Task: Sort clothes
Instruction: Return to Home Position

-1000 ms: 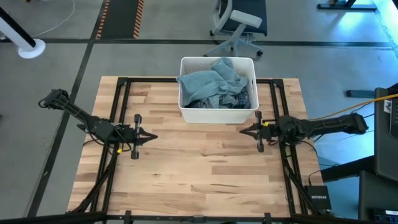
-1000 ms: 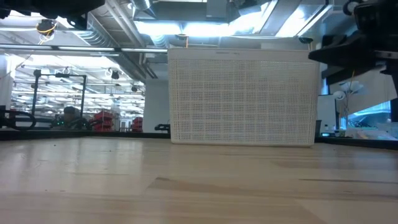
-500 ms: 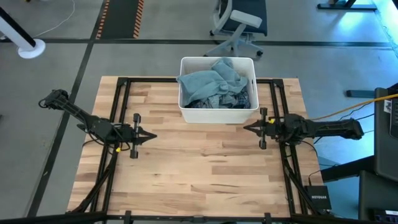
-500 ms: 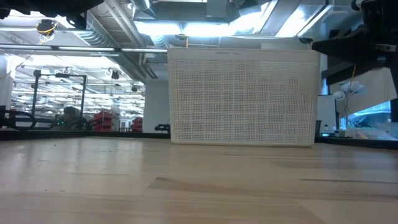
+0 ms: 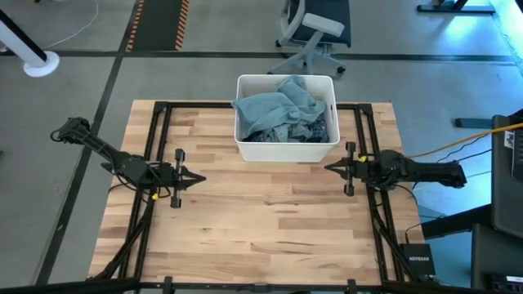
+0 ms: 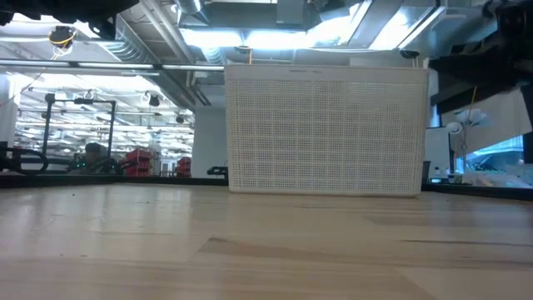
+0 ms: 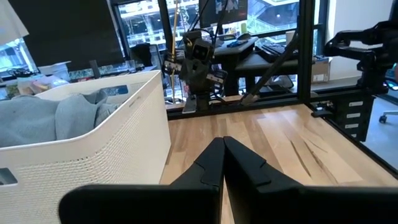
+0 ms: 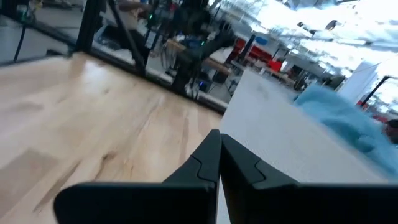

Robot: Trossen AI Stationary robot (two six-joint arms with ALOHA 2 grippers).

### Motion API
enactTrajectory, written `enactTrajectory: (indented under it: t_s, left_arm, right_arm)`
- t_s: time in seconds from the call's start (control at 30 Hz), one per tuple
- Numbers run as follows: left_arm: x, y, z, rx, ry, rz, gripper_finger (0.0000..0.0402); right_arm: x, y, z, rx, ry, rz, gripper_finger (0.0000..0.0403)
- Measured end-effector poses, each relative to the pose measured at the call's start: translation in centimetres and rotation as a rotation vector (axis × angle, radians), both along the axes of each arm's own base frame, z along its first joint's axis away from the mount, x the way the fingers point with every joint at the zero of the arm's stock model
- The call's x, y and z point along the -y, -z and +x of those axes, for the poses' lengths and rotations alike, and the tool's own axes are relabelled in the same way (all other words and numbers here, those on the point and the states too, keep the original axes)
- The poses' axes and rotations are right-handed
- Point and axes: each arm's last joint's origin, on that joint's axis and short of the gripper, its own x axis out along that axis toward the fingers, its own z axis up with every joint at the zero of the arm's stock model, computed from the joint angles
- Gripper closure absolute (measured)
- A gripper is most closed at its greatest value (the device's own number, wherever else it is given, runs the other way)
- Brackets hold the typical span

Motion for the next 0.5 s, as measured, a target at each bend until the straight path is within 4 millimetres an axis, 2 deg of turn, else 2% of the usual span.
enactTrajectory:
  t_s: [0.13,0.5]
  left_arm:
    - [0.0,0.04,0.0,-0.004,0.0,-0.002,0.0398]
    - [0.01,0.2,0.01,-0.017,0.0,-0.004,0.0398]
  right_arm:
    - [-0.01,1.04,0.36,0.018,-0.002,0.006,0.0387]
    - [-0.01,1.12,0.43,0.009,-0.001,0.012,0.0386]
